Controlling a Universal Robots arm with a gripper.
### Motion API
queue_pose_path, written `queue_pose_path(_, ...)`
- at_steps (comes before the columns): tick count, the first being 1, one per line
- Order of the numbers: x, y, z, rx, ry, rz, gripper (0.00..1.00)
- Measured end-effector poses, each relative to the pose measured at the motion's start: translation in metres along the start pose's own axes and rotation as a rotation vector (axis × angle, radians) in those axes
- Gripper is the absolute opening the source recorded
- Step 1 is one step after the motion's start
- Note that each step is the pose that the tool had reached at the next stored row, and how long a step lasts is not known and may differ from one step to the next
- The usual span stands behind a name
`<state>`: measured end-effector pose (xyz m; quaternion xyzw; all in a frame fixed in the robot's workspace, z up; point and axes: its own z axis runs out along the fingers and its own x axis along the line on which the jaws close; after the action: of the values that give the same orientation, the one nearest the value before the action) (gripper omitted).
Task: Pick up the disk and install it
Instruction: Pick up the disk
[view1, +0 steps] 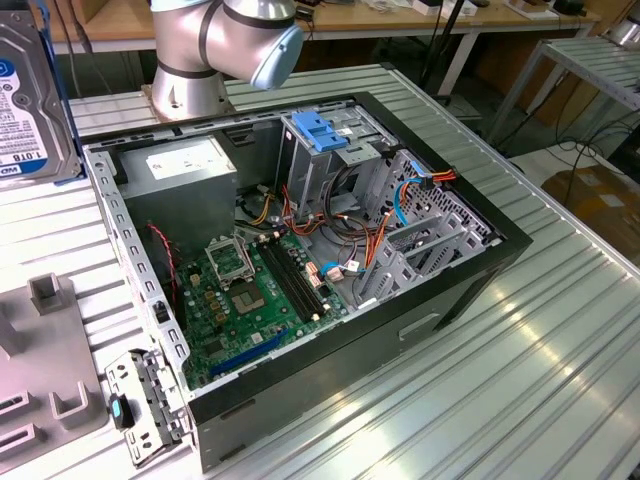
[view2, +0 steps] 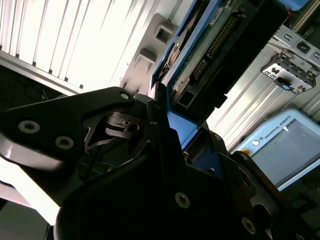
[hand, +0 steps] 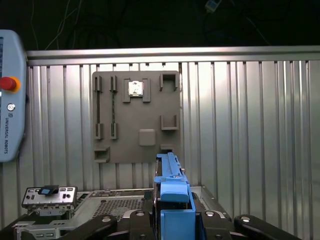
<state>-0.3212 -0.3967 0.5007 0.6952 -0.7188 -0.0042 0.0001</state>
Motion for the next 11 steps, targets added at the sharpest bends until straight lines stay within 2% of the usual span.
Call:
queue_pose_path(6, 0.0055, -0.0013, 0.0000, 0.0002, -0.0001, 0.000, 0.37)
queue_pose_path(11, 0.0056, -0.0210, -0.0001, -0.0006, 0.0000, 0.000, 0.37)
